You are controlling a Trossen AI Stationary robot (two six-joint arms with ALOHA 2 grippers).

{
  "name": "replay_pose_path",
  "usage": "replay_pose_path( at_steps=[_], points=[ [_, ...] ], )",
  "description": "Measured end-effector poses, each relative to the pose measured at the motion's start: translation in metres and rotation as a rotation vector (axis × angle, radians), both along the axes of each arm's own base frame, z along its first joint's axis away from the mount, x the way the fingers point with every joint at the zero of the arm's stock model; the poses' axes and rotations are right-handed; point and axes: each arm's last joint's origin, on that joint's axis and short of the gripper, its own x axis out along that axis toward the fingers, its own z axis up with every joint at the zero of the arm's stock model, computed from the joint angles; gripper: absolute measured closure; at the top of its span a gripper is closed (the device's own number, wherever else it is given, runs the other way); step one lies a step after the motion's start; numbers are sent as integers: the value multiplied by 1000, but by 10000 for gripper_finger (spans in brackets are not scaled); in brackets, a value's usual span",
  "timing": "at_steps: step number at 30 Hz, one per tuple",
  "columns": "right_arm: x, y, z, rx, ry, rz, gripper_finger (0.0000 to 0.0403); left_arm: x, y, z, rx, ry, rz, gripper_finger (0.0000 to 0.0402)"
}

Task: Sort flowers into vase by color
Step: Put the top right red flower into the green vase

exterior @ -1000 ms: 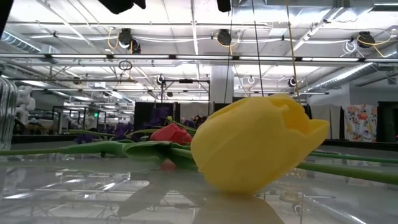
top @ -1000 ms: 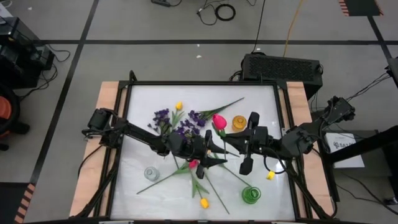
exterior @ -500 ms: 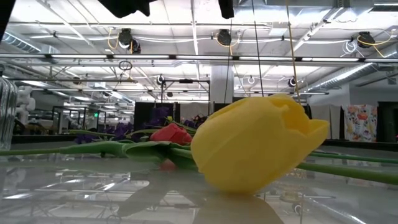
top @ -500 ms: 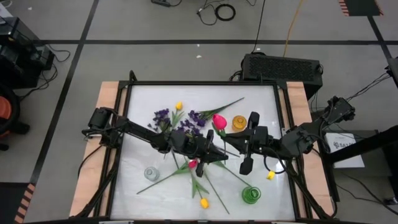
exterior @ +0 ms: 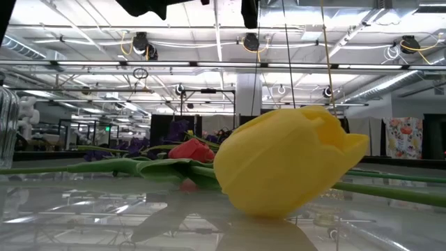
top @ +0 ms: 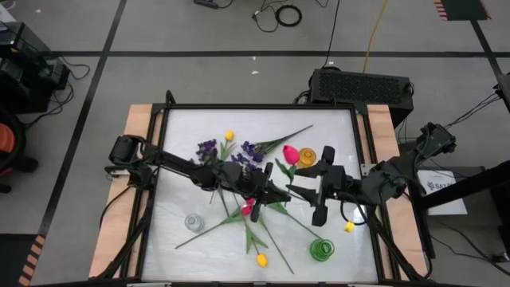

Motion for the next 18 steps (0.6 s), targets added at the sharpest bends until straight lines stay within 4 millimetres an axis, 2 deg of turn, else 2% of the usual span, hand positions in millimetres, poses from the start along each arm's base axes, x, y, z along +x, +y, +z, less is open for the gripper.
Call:
replay_pose_path(
  at_steps=[4,7,18],
  points=[
    [-6,-4,0,17,19,-2,199,-2,0,2,10,16,0,399],
    [-10,-7,3,25,17,-4,200,-2,0,1,12,25,0,400],
    [-14,-10,-8,68,103,-28,288,-2,0,1,14,31,0,400]
  ],
)
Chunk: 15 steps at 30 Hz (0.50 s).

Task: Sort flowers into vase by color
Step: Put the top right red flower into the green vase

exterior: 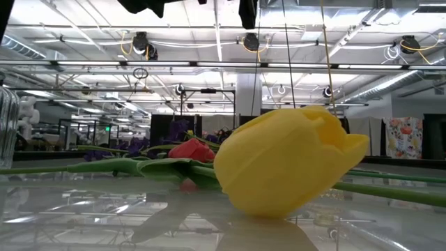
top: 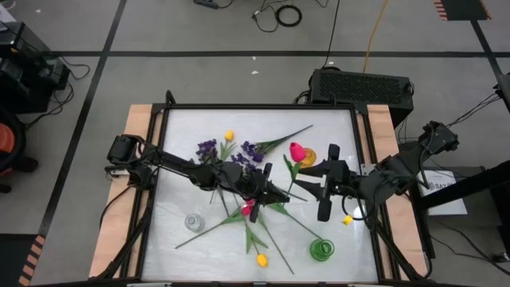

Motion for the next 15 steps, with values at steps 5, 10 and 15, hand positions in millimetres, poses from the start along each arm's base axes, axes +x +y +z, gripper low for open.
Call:
replay_pose_path(
  at_steps=[5,10,15],
  points=[
    [1,1,-1,8,2,-3,311,0,0,-1,3,6,0,400],
    [1,1,-1,8,2,-3,349,0,0,-1,23,3,0,400],
    [1,1,-2,7,4,-3,396,0,0,-2,25,15,7,391]
  ],
)
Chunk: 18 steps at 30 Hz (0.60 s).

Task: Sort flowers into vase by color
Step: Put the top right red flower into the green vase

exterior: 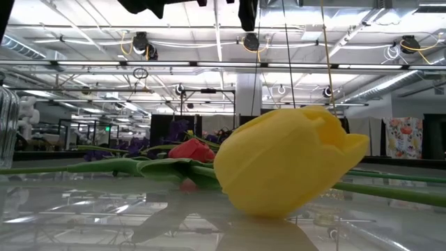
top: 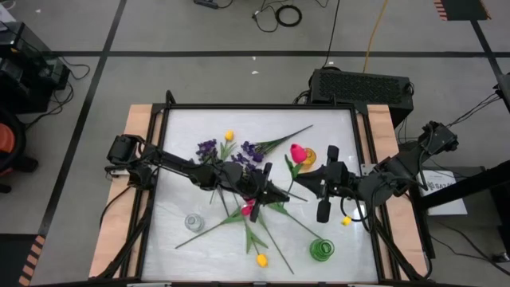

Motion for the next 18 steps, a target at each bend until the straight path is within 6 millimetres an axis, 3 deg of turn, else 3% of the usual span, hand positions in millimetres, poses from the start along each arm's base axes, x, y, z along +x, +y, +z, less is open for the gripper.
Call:
replay_pose_path(
  at_steps=[4,9,14,18],
  points=[
    [0,0,0,11,0,4,396,0,0,0,-29,12,-7,360],
    [-12,4,4,42,2,104,400,-3,-12,-1,-80,38,-92,279],
    [-41,3,15,87,-3,208,402,-8,-19,5,-103,50,-110,202],
    [-69,-4,23,152,-12,226,402,-14,-21,14,-110,57,-71,172]
  ],
)
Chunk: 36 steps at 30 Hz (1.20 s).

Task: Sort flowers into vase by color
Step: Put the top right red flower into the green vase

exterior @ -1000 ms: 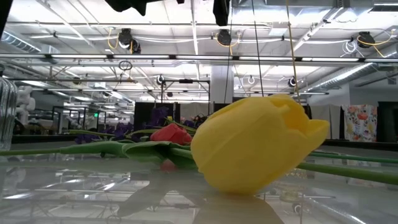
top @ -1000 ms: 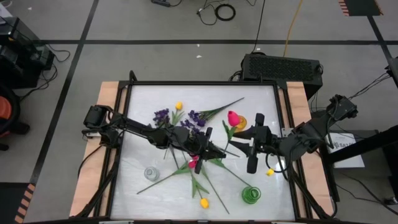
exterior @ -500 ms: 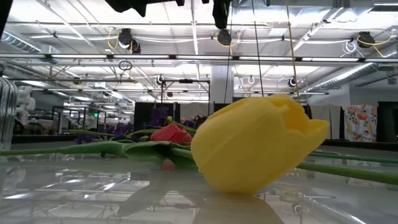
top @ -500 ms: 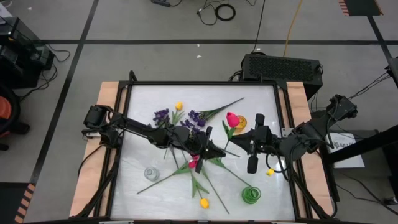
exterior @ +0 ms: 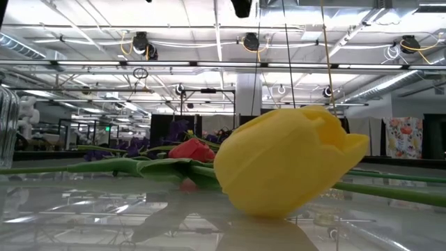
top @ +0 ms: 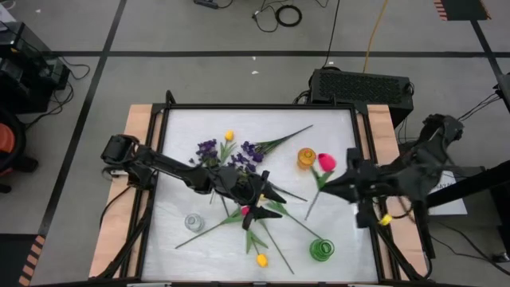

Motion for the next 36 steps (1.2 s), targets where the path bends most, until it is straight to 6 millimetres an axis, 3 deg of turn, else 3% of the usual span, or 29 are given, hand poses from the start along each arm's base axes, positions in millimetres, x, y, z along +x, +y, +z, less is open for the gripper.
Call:
replay_pose_path(
  at_steps=[5,9,19,29,36],
  points=[
    [-24,-3,3,58,-9,-23,402,-7,-2,6,19,34,37,167],
    [-31,0,4,108,-10,2,403,-12,-8,7,-3,80,42,167],
    [-46,16,3,269,7,72,403,-27,-49,3,10,121,38,167],
    [-46,45,-11,216,32,39,402,-39,-74,4,26,106,127,167],
    [-48,51,-26,174,97,6,402,-42,-81,4,37,102,134,167]
  ],
)
